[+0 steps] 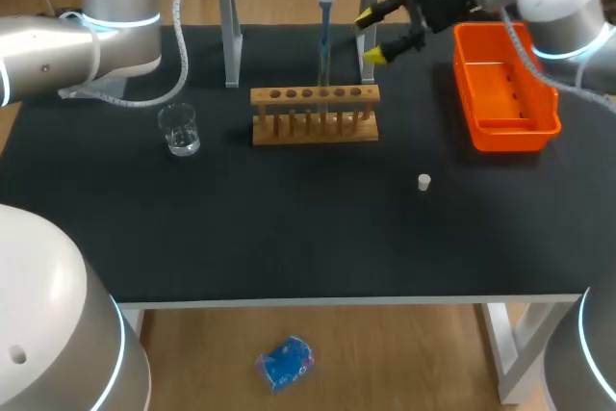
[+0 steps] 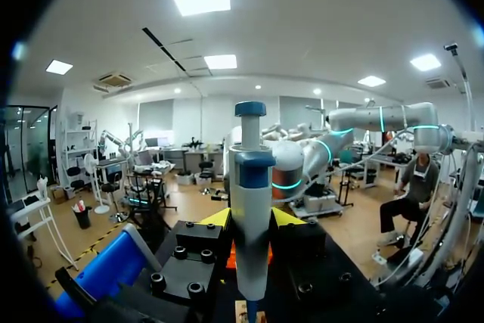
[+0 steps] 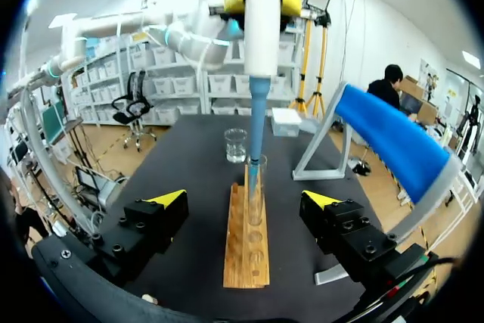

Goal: Invert the test tube, pick up the pipette, mount the tip to pipette, aspirate from beaker and dispense into the tube, eject the tip, return the pipette, and cap with the stopper.

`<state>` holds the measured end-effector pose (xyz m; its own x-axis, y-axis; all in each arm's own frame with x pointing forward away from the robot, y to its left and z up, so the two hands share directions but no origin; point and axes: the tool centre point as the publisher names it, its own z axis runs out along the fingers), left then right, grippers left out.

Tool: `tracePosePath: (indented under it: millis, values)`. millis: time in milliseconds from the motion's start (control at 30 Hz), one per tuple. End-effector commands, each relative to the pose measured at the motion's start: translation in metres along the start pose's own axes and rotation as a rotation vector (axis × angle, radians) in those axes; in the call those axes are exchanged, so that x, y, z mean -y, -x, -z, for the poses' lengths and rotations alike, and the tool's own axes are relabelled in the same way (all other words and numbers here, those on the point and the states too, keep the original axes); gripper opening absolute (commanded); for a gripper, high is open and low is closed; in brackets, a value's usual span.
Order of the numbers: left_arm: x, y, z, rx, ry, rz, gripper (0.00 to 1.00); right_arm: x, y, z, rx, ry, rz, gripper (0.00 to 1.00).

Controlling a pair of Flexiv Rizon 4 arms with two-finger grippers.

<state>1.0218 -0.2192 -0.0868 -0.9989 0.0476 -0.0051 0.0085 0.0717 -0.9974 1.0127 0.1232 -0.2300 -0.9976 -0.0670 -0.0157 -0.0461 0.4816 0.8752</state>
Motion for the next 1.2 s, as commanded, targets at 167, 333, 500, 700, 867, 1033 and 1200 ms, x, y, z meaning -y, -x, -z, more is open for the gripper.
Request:
tracePosePath:
  millis: [167,333,500,700,867,1033,1200]
  values:
    - [0.001,0.001,0.000,-0.002,0.002,0.001,0.00,-0.036,-0.011,0.062,-0.016,0.101,0.052,1.00]
    - [0.001,0.001,0.000,-0.002,0.002,0.001,0.00,-0.064,-0.012,0.080,-0.014,0.160,0.078,1.00]
    - [0.001,0.001,0.000,-0.002,0.002,0.001,0.00,-0.092,-0.010,0.095,-0.006,0.206,0.067,1.00]
    - [0.001,0.001,0.000,-0.002,0.002,0.001,0.00,-0.125,-0.005,0.110,0.017,0.272,0.051,1.00]
    - [0.001,0.001,0.000,-0.002,0.002,0.001,0.00,-0.153,-0.003,0.115,0.060,0.240,0.061,1.00]
    - [0.001,0.001,0.000,-0.002,0.002,0.001,0.00,-0.153,-0.003,0.115,0.060,0.240,0.061,1.00]
    - [0.001,0.001,0.000,-0.002,0.002,0.001,0.00,-0.153,-0.003,0.115,0.060,0.240,0.061,1.00]
